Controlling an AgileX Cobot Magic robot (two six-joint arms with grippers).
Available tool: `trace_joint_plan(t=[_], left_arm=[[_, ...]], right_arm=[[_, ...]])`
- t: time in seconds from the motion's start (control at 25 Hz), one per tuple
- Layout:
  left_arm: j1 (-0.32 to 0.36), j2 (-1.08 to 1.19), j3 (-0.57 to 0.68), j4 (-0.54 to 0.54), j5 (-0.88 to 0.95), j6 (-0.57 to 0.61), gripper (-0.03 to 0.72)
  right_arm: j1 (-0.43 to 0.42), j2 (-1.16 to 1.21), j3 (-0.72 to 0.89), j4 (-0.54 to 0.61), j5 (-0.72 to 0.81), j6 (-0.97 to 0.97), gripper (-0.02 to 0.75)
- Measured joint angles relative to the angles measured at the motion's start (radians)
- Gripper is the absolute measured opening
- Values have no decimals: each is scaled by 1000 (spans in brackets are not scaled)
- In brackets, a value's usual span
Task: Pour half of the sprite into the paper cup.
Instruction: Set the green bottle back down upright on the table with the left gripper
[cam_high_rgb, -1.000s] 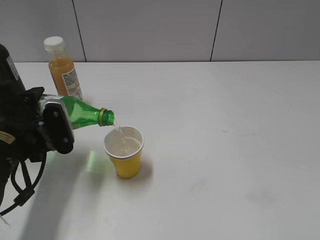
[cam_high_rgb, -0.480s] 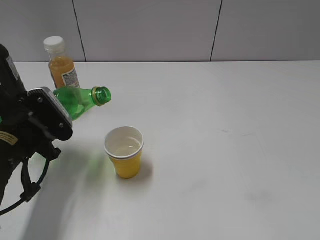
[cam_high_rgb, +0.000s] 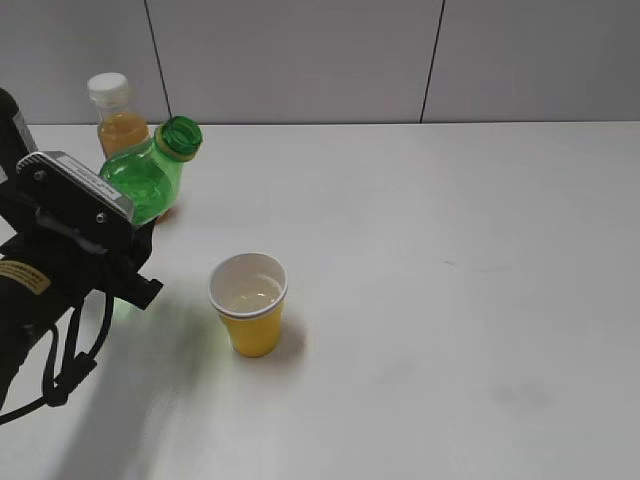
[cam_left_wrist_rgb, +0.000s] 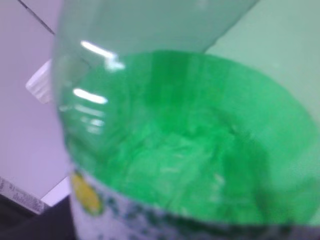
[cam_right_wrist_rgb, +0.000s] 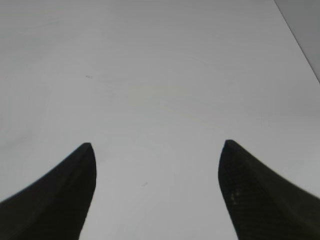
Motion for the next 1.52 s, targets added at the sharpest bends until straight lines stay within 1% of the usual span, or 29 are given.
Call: trace_joint_plan(t=[0.08,0.2,0.4,0.48,0.68,0.8,0.96,1.08,1.32,1.52], left_arm=[[8,0,0,44,-6,-79,447],[37,0,0,116,-6,-226,447],[109,0,0,236,-9,-460,447],[152,0,0,318,-10,-543,447],[253,0,0,494,-11,-696,447],[304,1,-22,605,-11,-778,447],[354,2,-88,747,-11,-860,447],[364,7,-142,804,-13,-904,447],[361,89,-264,882,-15,-949,447],[330,160,-335,900,-1,-956,447]], right_arm=[[0,0,0,0,0,0,573],[0,0,0,0,0,0,573],[0,0,0,0,0,0,573],[0,0,0,0,0,0,573],[0,0,0,0,0,0,573],[0,0,0,0,0,0,573],[0,0,0,0,0,0,573],[0,0,0,0,0,0,573],[0,0,0,0,0,0,573],[0,0,0,0,0,0,573]])
